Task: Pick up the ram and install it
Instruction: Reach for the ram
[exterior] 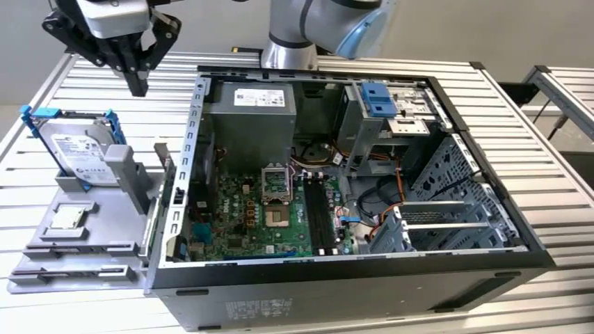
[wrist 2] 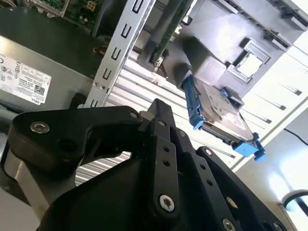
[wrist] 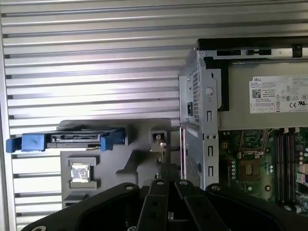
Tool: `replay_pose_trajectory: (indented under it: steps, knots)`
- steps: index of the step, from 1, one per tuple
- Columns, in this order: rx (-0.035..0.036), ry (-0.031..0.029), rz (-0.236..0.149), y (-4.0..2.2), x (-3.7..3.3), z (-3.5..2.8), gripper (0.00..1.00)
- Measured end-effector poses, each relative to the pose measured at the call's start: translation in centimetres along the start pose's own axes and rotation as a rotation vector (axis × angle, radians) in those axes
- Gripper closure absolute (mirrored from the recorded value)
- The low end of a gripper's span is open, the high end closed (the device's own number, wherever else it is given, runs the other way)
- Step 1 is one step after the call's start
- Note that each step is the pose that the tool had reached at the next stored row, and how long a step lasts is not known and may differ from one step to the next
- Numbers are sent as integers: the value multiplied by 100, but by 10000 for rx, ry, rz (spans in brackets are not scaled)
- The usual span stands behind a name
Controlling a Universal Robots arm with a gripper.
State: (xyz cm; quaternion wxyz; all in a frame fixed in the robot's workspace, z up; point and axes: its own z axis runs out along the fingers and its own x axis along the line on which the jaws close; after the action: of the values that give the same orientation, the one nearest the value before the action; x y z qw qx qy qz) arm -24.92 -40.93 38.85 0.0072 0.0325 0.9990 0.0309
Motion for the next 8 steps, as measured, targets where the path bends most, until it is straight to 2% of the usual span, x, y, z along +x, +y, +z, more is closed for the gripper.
replay_pose_trajectory:
  steps: [6, 8]
  knots:
    - [-21, -31, -2, -80, 264, -8, 100]
    - [-21, -39, -2, -94, 331, -10, 100]
